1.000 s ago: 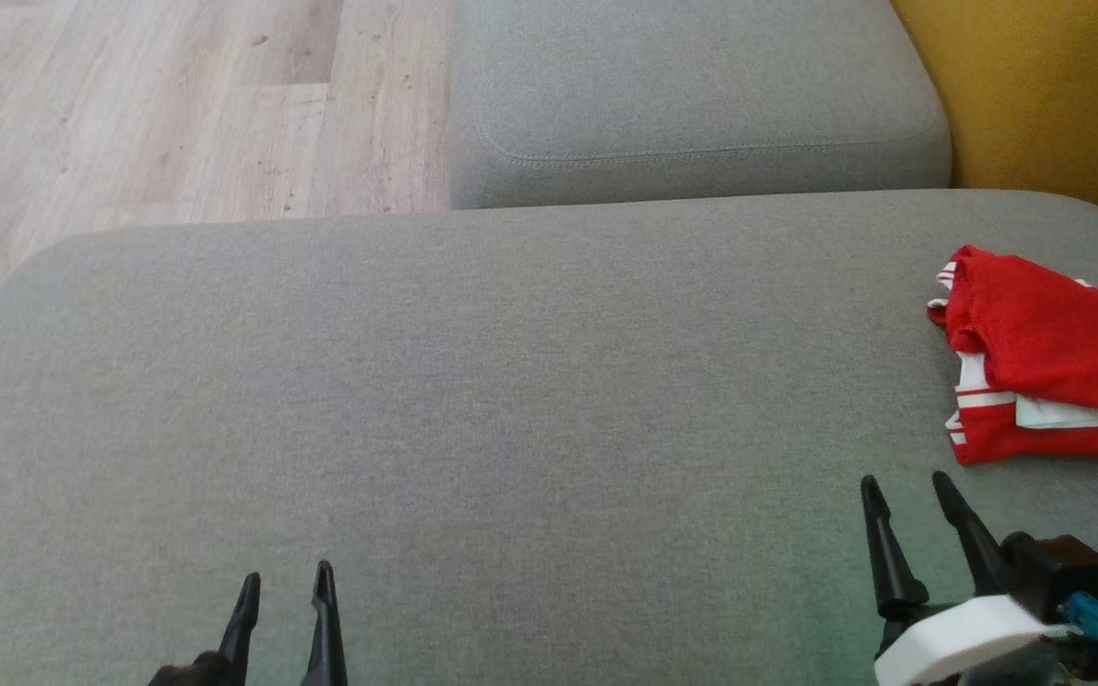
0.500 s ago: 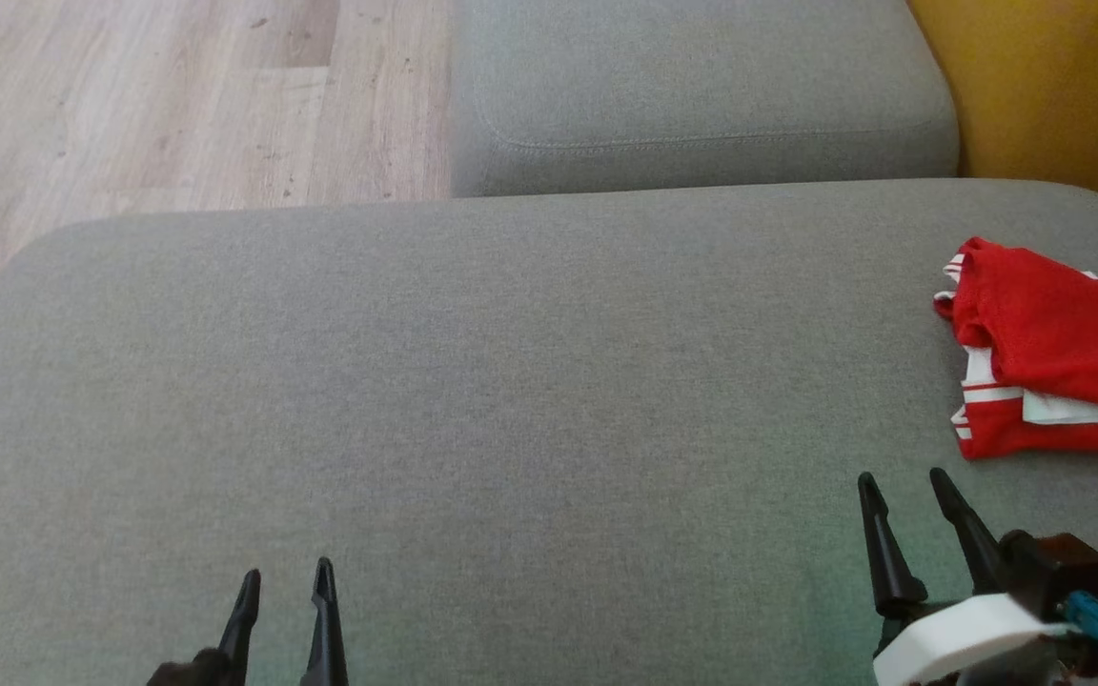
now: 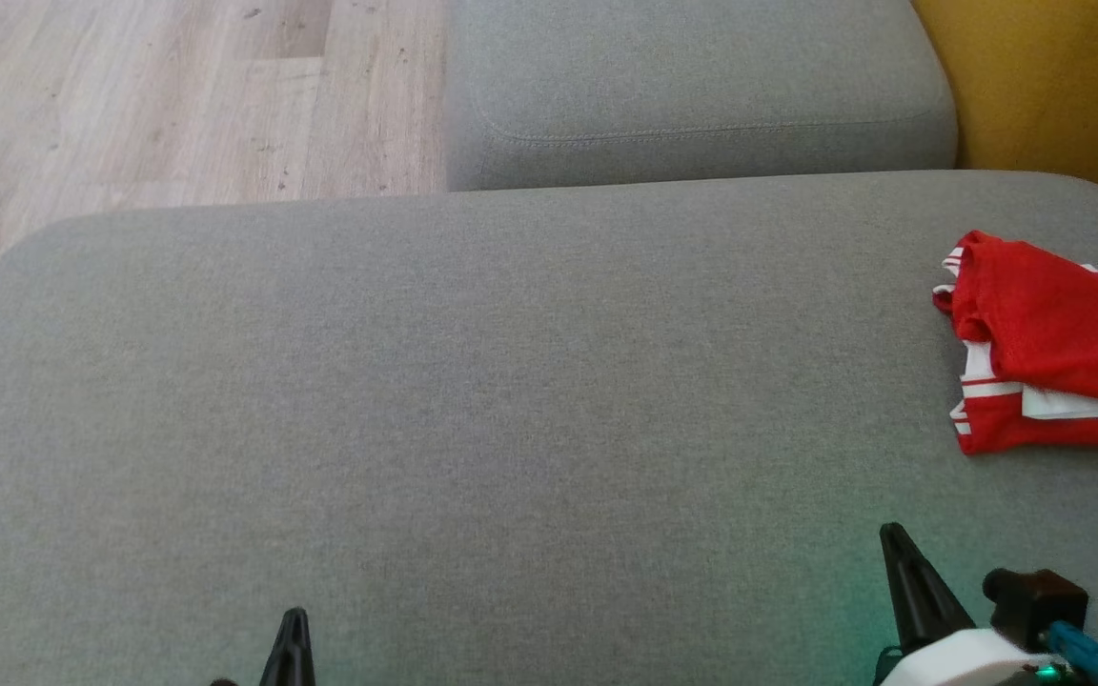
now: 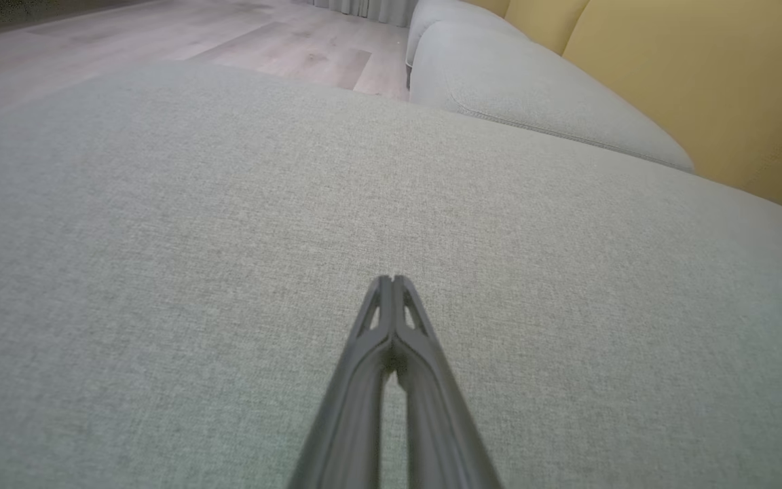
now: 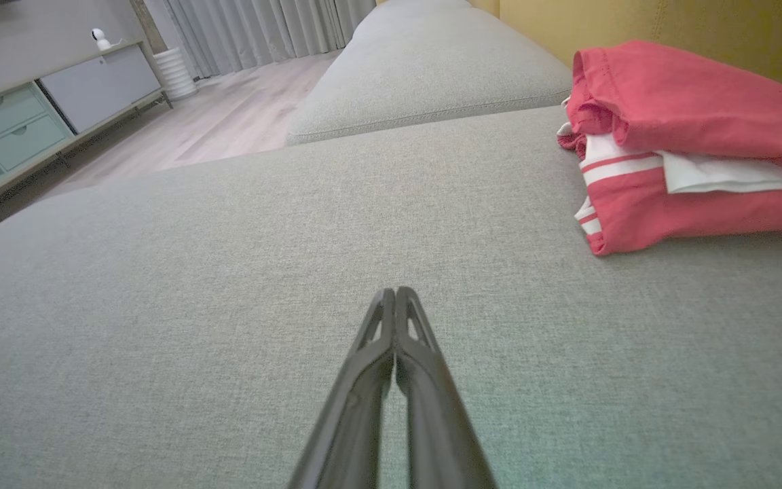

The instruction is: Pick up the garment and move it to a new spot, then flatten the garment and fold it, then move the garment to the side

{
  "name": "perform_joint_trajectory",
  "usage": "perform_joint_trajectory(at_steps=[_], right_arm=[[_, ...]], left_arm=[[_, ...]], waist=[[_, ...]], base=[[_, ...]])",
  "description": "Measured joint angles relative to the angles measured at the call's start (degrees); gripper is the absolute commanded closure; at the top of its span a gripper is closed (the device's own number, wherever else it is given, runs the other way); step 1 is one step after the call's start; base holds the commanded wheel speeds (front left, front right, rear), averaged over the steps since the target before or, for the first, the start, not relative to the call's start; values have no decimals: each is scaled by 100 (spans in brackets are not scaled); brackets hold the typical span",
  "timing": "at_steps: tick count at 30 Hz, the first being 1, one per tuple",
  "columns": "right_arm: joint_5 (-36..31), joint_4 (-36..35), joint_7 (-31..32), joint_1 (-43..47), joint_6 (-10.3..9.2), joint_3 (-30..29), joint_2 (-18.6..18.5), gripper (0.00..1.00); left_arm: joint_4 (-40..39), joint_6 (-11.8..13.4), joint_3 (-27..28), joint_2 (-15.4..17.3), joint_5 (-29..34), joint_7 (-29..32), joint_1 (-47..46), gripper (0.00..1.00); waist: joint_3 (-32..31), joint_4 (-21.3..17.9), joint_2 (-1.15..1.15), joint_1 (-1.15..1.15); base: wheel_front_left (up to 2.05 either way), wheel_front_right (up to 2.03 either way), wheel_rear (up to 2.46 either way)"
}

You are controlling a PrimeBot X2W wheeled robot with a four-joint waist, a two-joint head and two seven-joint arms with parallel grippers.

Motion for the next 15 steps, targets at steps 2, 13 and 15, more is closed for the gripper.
perform_joint_trajectory(at_steps=[2, 13, 15], right_arm=[[144, 0, 0, 4, 0, -1, 0, 100], [914, 34, 19, -54, 0, -7, -3, 100], [1049, 49, 47, -55, 0, -10, -5, 100]], left_arm=[[20, -53, 22, -21, -92, 20, 3, 100], [75, -253, 266, -103, -579, 170, -43, 100], [89, -302, 323, -147, -662, 221, -59, 100]], waist=[[4, -2, 0, 0], [22, -14, 0, 0], [26, -16, 0, 0]], base=[[0, 0, 0], [0, 0, 0], [0, 0, 0]])
